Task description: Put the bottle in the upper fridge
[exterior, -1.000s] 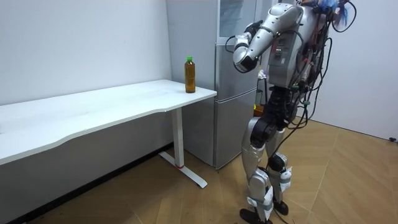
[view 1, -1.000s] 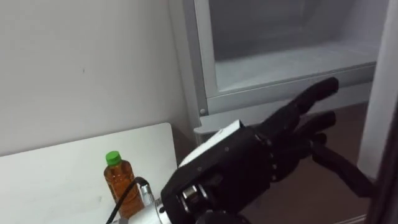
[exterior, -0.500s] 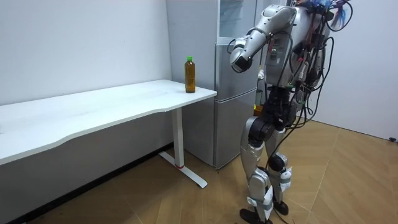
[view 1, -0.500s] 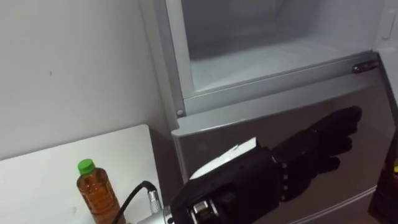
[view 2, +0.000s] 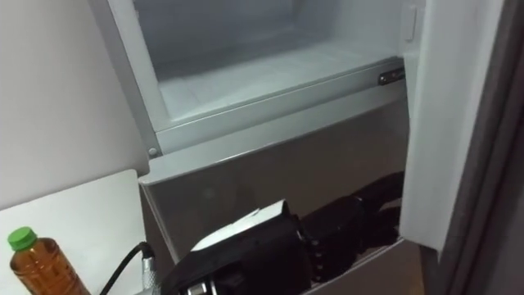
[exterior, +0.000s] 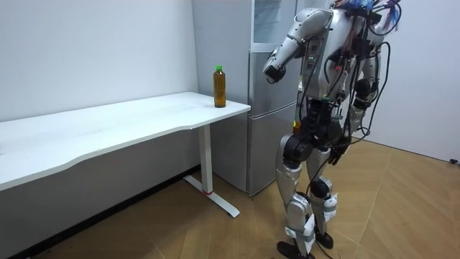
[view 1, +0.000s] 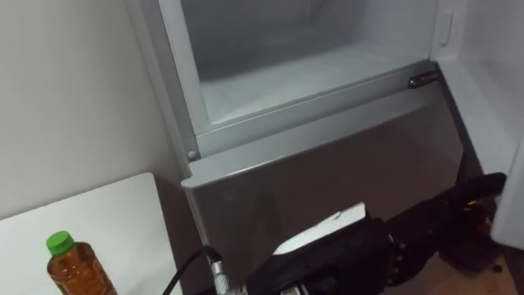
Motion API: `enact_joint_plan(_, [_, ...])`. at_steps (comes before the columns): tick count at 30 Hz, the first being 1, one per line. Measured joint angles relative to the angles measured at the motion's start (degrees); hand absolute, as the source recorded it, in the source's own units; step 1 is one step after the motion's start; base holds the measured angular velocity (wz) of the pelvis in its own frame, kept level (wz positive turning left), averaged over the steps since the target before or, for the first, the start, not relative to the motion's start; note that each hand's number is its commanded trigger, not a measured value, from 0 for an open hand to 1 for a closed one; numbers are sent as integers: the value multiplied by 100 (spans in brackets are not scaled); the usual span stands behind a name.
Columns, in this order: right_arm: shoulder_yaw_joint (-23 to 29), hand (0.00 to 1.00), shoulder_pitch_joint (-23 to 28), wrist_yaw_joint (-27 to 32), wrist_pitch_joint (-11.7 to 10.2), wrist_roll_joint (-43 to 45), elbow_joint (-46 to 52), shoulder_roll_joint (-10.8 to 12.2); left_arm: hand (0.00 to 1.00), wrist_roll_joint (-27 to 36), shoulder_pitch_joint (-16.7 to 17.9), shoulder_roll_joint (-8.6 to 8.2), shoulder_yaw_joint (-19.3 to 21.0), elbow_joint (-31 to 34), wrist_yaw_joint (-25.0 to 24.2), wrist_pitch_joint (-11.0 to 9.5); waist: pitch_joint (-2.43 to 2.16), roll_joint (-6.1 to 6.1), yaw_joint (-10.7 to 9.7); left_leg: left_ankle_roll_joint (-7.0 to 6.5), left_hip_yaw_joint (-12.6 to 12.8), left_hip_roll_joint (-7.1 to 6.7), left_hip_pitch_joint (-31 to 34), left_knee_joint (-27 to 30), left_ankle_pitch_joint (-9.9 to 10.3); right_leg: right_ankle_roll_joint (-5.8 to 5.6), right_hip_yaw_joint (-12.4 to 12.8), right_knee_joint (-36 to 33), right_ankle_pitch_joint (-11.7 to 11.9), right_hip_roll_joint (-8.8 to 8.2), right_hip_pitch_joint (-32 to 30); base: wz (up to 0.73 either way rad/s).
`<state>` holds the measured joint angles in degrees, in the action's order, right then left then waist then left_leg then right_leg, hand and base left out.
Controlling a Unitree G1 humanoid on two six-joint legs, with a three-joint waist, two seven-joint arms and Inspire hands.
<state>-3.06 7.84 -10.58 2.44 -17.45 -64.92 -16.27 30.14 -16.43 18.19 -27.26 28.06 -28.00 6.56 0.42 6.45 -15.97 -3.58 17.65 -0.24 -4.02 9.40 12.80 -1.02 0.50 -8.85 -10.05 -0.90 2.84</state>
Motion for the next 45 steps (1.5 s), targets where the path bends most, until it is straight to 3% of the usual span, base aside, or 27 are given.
enact_joint_plan(5, [15,0,7,8,5,463,-45,-4,0,-180,-63,-56,2,-75,0,-3,4,-5,-116,19,183,39,-49,1,37,12,134,-2,7,36,4,-15])
enact_joint_plan(10, [11,0,21,-37,16,690,-33,-26,0,-194,-409,-103,-77,-286,19,14,3,-2,-211,73,451,126,-179,16,129,35,419,0,24,132,4,-32])
enact_joint_plan(16, [10,0,26,-39,22,905,-48,-123,0,-197,-853,-149,-387,-322,148,-6,9,22,-491,153,825,228,-259,26,199,69,638,-100,45,235,-108,-35])
enact_joint_plan(21, [16,0,4,-90,19,1168,-65,-208,0,-190,-1321,-223,-552,-499,263,-13,10,71,-735,256,1189,389,-290,130,303,128,814,-121,80,377,-220,-36])
enact_joint_plan(26, [61,0,29,-175,21,1336,-186,-233,0,-179,-1643,-444,-555,-687,254,-73,14,70,-805,332,1387,513,-304,224,342,198,917,-120,122,483,-271,-29])
enact_joint_plan(29, [79,0,19,-225,18,1350,-188,-234,0,-178,-1792,-473,-555,-689,257,-141,15,68,-821,383,1517,562,-340,243,331,239,1050,-115,147,516,-284,-24])
enact_joint_plan(37, [98,0,10,-247,14,1340,-232,-235,0,-159,-1832,-480,-555,-693,269,-252,15,68,-859,449,1532,595,-376,253,290,314,1119,-106,190,592,-293,-11])
enact_joint_plan(38, [97,0,-17,-254,14,1340,-270,-235,0,-162,-1832,-482,-555,-693,269,-287,15,68,-856,450,1531,649,-364,285,290,325,1117,-103,197,596,-287,0])
enact_joint_plan(45, [89,0,-114,-135,3,1308,-416,-207,0,-161,-1831,-464,-554,-693,269,-546,15,72,-703,459,1415,670,-319,404,285,367,996,-104,218,599,-246,6])
